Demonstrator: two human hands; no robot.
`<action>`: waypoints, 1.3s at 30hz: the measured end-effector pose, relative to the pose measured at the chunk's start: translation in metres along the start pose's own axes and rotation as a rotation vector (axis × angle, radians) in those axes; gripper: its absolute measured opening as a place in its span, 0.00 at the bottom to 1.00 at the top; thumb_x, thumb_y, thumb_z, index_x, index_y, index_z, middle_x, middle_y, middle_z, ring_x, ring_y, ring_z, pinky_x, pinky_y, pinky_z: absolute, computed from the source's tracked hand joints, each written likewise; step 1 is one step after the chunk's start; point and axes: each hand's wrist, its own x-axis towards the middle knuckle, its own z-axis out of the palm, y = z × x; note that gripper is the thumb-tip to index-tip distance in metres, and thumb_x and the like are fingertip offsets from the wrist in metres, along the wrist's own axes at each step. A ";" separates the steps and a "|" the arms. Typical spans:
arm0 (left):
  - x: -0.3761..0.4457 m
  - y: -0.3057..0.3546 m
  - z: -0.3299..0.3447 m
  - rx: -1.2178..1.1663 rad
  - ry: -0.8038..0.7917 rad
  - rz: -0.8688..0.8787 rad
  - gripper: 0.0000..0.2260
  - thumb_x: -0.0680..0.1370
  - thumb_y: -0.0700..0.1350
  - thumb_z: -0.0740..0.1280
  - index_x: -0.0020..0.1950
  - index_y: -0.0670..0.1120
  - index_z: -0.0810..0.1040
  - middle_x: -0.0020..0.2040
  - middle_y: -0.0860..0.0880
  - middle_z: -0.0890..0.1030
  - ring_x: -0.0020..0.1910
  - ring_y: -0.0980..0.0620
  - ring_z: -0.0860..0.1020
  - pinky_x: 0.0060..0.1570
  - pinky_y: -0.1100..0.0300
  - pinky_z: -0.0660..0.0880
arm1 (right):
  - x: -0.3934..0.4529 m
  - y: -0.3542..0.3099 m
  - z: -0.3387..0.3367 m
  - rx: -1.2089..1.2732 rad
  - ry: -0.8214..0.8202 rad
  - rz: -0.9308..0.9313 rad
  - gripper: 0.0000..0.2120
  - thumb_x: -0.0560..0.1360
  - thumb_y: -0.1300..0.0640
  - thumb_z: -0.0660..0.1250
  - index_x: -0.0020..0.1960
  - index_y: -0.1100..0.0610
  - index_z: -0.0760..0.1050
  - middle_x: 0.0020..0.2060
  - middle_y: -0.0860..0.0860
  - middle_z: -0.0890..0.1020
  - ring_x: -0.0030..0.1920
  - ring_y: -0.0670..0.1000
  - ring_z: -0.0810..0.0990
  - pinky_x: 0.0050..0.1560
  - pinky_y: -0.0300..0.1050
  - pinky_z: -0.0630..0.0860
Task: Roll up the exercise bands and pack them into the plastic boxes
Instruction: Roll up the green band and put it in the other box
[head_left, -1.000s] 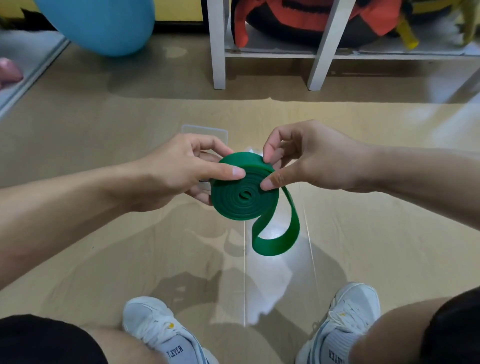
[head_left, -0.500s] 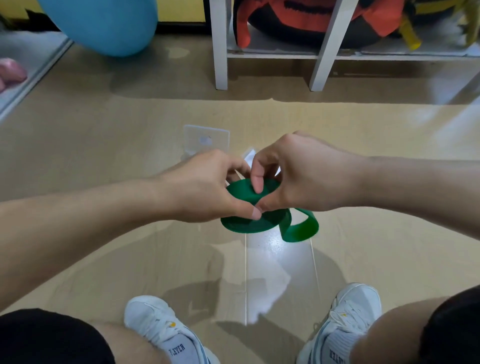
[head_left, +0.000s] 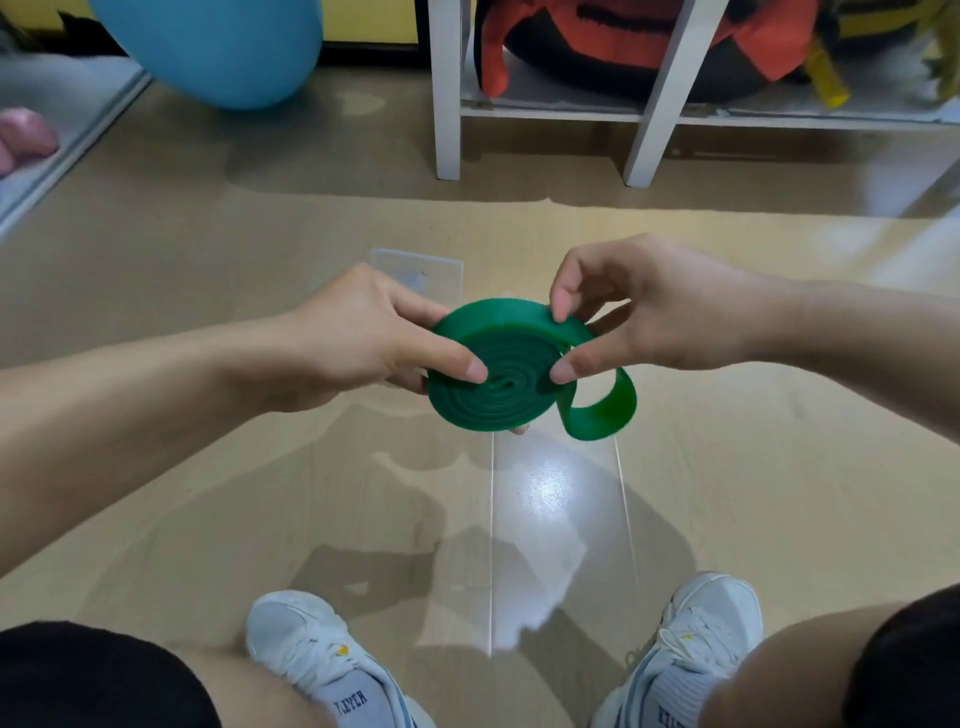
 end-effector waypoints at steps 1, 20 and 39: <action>0.000 -0.002 -0.001 -0.034 -0.003 0.000 0.13 0.69 0.36 0.78 0.53 0.44 0.88 0.48 0.45 0.88 0.51 0.46 0.87 0.57 0.49 0.82 | 0.000 0.002 0.000 0.018 0.006 -0.002 0.17 0.64 0.54 0.82 0.47 0.53 0.77 0.43 0.51 0.86 0.47 0.50 0.86 0.51 0.53 0.83; -0.005 0.016 0.026 0.361 -0.054 0.070 0.08 0.68 0.43 0.80 0.41 0.55 0.87 0.38 0.50 0.88 0.42 0.48 0.86 0.51 0.45 0.83 | -0.004 -0.019 0.030 -0.250 -0.036 -0.092 0.12 0.69 0.49 0.79 0.50 0.42 0.82 0.40 0.39 0.85 0.43 0.42 0.81 0.45 0.38 0.77; -0.003 -0.001 0.010 -0.011 -0.129 -0.008 0.22 0.66 0.46 0.81 0.56 0.44 0.79 0.52 0.47 0.87 0.47 0.50 0.87 0.42 0.55 0.83 | -0.001 -0.007 0.013 0.072 0.001 -0.028 0.18 0.65 0.59 0.83 0.46 0.51 0.75 0.35 0.45 0.84 0.36 0.51 0.83 0.31 0.40 0.77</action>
